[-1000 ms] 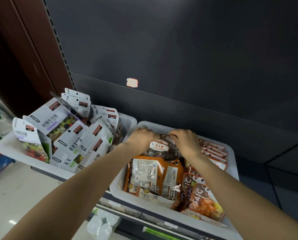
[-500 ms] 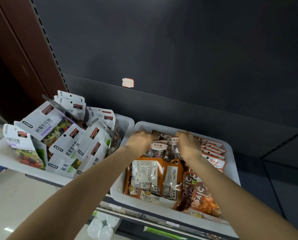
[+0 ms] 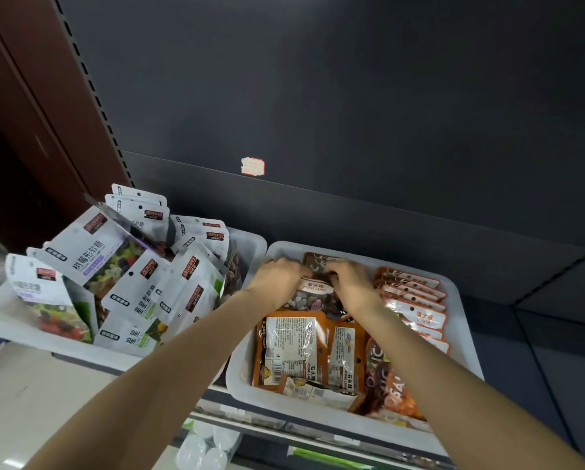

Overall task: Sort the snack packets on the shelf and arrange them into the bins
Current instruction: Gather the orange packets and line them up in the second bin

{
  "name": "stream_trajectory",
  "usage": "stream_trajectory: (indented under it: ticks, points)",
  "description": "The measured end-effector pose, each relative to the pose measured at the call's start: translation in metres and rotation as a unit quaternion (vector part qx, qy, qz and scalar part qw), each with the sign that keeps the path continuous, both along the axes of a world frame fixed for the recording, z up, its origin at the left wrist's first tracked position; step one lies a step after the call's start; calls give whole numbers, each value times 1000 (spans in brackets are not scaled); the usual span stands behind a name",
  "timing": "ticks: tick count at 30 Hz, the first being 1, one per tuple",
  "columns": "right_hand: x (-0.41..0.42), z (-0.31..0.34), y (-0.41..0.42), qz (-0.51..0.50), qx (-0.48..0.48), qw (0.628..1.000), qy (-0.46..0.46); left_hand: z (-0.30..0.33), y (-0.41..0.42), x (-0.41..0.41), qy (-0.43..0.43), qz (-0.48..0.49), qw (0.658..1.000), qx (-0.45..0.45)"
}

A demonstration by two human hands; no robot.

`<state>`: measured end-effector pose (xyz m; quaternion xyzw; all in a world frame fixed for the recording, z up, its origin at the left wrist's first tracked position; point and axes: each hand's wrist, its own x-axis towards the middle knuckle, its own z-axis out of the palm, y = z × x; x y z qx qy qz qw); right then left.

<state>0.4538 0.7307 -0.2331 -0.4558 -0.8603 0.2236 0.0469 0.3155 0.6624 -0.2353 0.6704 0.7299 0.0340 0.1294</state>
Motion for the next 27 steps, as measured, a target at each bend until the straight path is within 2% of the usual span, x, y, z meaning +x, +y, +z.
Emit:
stream_trajectory:
  ticks: [3,6,8,10,12,14,16,19,24,27]
  points:
    - [5,0,3,-31,-21,999,15,-10,2,3,-70,59,996,16]
    - [22,3,8,-84,48,994,51,-19,8,9,-114,113,986,33]
    - [32,-1,2,-68,86,993,43,-20,9,12,-78,115,990,38]
    - [37,-7,-10,-14,78,997,12,-17,4,12,24,69,991,110]
    - [38,-9,-20,14,54,998,-5,-12,-7,11,30,29,984,175]
    - [41,-9,-25,24,41,998,-31,-10,-20,13,-56,-4,989,136]
    - [45,-11,-31,22,1,996,-83,-13,-33,16,-89,-31,995,25]
    - [50,-12,-37,20,-47,989,-141,-22,-40,18,-20,-62,996,-60]
    - [51,-7,-43,5,-55,995,-79,-16,-45,24,11,-81,990,-118]
    - [54,-8,-49,29,-36,997,-65,-12,-55,28,30,-65,992,-106]
